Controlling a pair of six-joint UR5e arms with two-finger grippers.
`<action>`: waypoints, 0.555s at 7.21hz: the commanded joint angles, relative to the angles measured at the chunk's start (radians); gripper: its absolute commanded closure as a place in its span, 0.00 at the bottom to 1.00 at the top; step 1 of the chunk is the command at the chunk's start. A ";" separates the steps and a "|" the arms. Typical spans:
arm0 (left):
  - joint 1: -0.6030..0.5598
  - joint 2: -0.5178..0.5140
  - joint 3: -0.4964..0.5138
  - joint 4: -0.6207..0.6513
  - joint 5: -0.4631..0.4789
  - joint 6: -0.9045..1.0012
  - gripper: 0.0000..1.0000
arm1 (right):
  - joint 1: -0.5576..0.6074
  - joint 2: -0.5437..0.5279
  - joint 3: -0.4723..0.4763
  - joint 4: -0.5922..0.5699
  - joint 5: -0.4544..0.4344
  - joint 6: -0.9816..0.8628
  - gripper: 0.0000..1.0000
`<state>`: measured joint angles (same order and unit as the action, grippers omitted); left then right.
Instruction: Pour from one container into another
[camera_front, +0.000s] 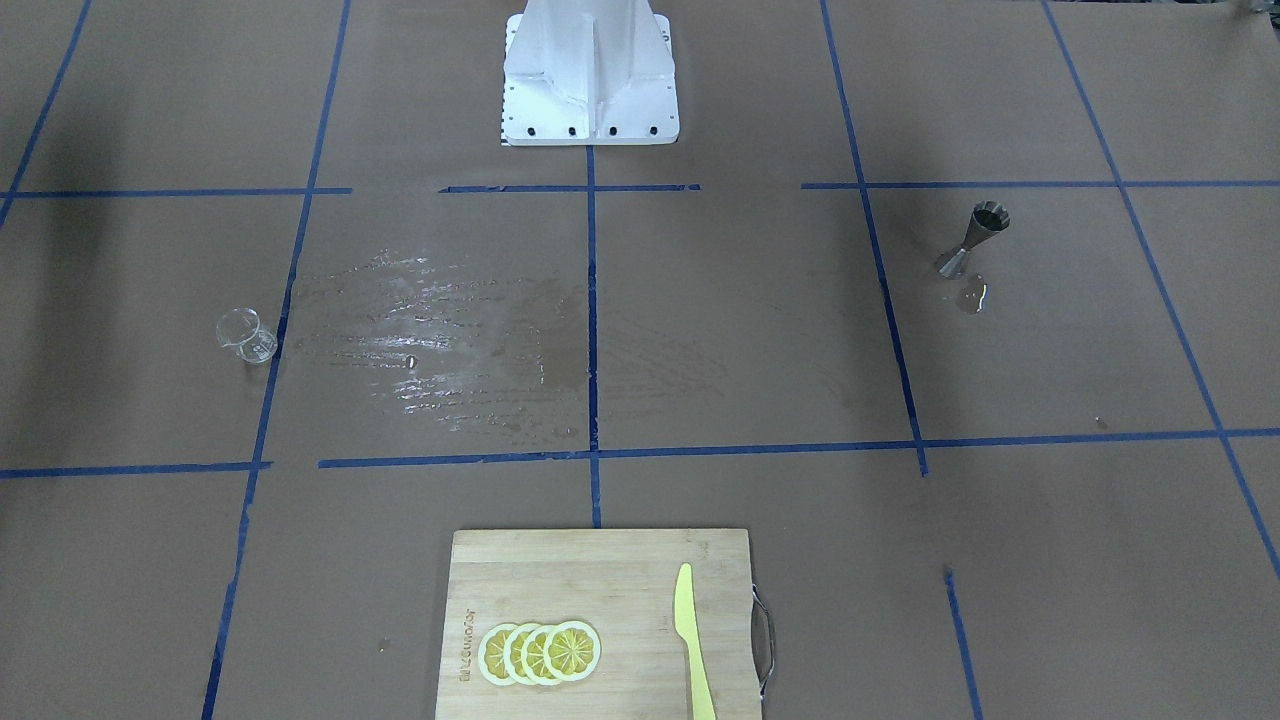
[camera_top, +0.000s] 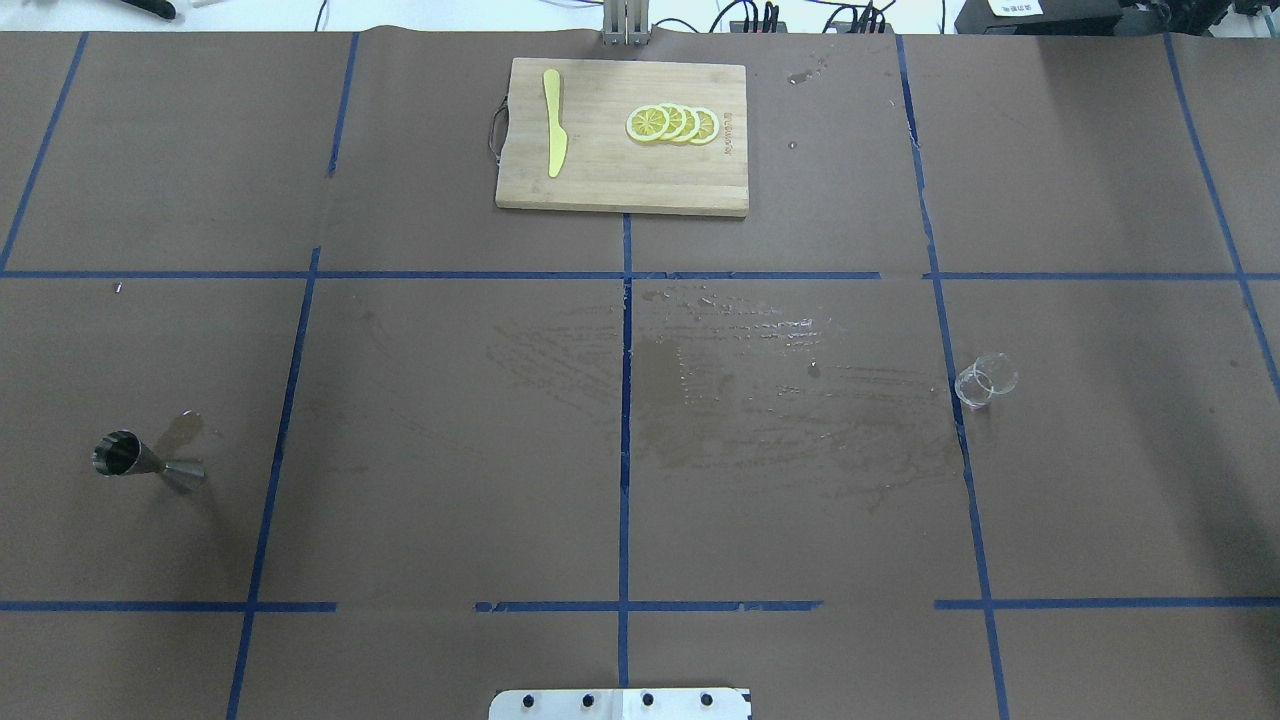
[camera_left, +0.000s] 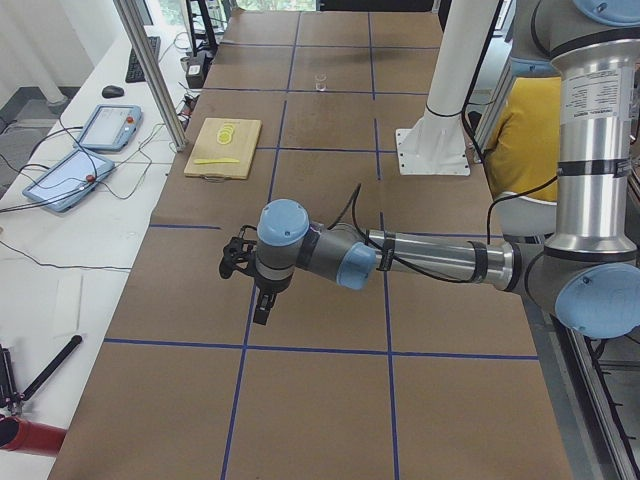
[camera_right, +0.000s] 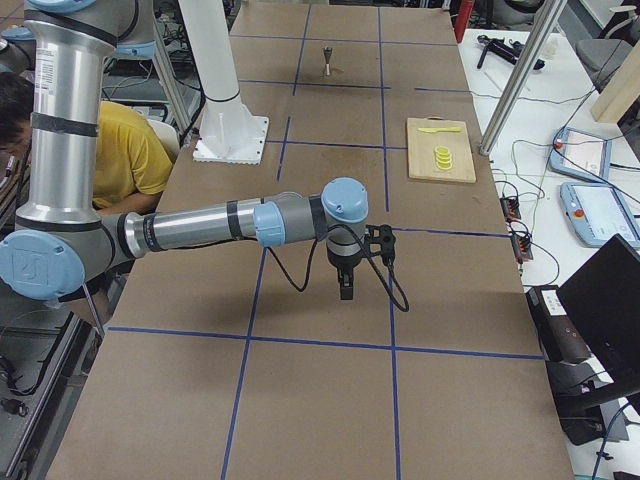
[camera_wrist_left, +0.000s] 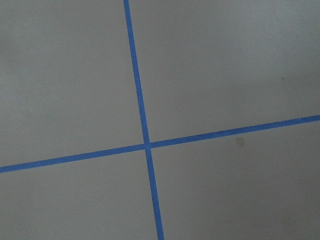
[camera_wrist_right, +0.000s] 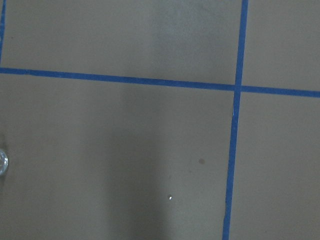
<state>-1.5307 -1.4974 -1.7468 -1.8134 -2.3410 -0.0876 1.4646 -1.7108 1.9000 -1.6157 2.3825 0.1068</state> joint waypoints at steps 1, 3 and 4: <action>-0.023 -0.001 -0.045 0.150 0.000 0.072 0.00 | -0.006 0.037 0.002 -0.163 0.012 -0.091 0.00; -0.080 0.017 -0.086 0.242 0.000 0.091 0.00 | -0.001 0.040 0.007 -0.162 0.012 -0.091 0.00; -0.083 0.038 -0.091 0.259 0.003 0.095 0.00 | -0.001 0.031 0.011 -0.161 0.011 -0.091 0.00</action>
<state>-1.5983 -1.4790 -1.8201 -1.5991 -2.3402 -0.0015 1.4627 -1.6745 1.9075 -1.7759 2.3940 0.0175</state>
